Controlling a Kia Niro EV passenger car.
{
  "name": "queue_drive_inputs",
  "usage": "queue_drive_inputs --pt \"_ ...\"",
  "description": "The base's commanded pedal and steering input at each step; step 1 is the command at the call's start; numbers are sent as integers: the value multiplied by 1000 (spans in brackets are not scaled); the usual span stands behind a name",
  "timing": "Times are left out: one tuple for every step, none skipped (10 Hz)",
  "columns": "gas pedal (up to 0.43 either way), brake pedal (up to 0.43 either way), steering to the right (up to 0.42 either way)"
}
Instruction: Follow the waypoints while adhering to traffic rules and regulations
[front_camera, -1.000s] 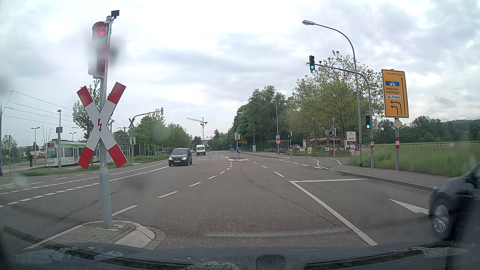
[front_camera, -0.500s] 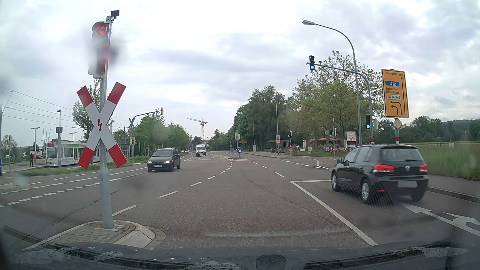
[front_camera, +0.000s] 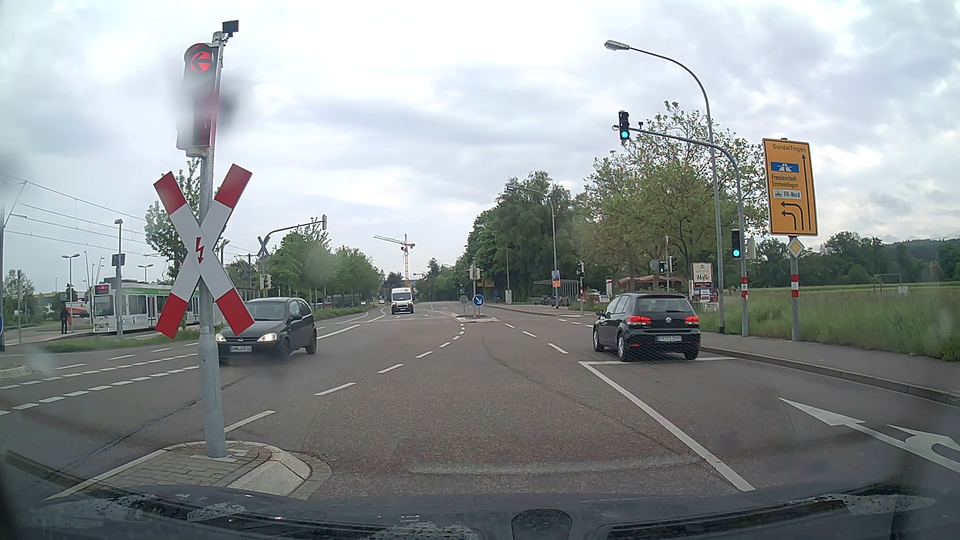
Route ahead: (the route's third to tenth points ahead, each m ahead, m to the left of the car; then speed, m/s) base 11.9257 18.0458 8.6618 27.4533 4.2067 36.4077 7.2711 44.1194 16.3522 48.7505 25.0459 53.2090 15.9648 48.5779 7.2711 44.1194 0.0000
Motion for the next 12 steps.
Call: queue_drive_inputs --pt "0 195 9" --pt "0 195 9" --pt "0 195 9" --pt "0 195 10" --pt "0 195 10" --pt "0 195 9" --pt "0 201 9" --pt "0 201 9" --pt "0 195 9" --pt "0 195 9" --pt "0 201 9" --pt "0 201 9"
